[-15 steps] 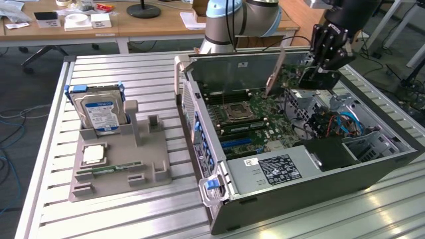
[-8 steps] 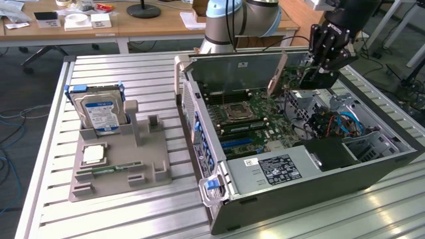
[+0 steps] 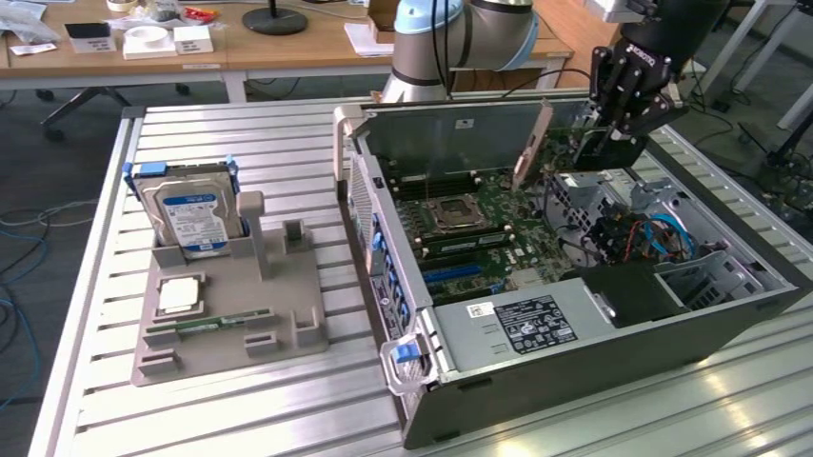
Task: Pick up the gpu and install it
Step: 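Insert the gpu into the slot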
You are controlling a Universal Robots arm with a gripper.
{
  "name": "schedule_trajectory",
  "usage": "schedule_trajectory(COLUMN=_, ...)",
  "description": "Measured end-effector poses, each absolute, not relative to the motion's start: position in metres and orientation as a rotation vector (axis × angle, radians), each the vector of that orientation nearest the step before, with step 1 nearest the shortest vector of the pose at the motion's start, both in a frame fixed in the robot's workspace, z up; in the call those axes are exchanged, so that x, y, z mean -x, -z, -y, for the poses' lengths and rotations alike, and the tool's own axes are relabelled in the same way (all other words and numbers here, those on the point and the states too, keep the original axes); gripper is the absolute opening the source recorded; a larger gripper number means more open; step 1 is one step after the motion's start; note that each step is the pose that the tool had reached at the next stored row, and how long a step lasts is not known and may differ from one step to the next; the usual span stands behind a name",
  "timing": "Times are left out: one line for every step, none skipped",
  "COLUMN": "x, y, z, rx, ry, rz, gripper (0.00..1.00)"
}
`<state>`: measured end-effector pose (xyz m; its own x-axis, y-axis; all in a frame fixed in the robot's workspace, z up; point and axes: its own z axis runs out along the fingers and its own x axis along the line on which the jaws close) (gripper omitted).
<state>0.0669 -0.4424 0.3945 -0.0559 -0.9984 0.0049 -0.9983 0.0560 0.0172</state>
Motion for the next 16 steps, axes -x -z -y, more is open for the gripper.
schedule_trajectory(x=-0.067, y=-0.394, z=0.442, rx=-2.15, ry=0.014, rz=2.269, gripper=0.27)
schedule_trajectory(x=-0.066, y=-0.394, z=0.442, rx=-2.153, ry=0.014, rz=2.267, gripper=0.27)
schedule_trajectory(x=-0.066, y=-0.394, z=0.442, rx=-2.158, ry=0.013, rz=2.263, gripper=0.27)
schedule_trajectory(x=-0.066, y=-0.394, z=0.442, rx=-2.162, ry=0.013, rz=2.26, gripper=0.27)
schedule_trajectory(x=-0.065, y=-0.394, z=0.442, rx=-2.167, ry=0.013, rz=2.258, gripper=0.27)
schedule_trajectory(x=-0.064, y=-0.393, z=0.442, rx=-2.171, ry=0.013, rz=2.255, gripper=0.27)
schedule_trajectory(x=-0.064, y=-0.393, z=0.442, rx=-2.176, ry=0.014, rz=2.254, gripper=0.27)
schedule_trajectory(x=-0.063, y=-0.392, z=0.442, rx=-2.181, ry=0.015, rz=2.252, gripper=0.27)
schedule_trajectory(x=-0.062, y=-0.392, z=0.442, rx=-2.185, ry=0.016, rz=2.25, gripper=0.27)
schedule_trajectory(x=-0.061, y=-0.391, z=0.442, rx=-2.189, ry=0.016, rz=2.248, gripper=0.27)
schedule_trajectory(x=-0.06, y=-0.39, z=0.442, rx=-2.193, ry=0.016, rz=2.247, gripper=0.27)
schedule_trajectory(x=-0.059, y=-0.39, z=0.442, rx=-2.197, ry=0.017, rz=2.245, gripper=0.27)
schedule_trajectory(x=-0.058, y=-0.389, z=0.442, rx=-2.202, ry=0.017, rz=2.243, gripper=0.27)
schedule_trajectory(x=-0.057, y=-0.388, z=0.442, rx=-2.206, ry=0.017, rz=2.242, gripper=0.27)
schedule_trajectory(x=-0.056, y=-0.387, z=0.442, rx=-2.209, ry=0.016, rz=2.24, gripper=0.27)
schedule_trajectory(x=-0.055, y=-0.386, z=0.442, rx=-2.212, ry=0.015, rz=2.24, gripper=0.27)
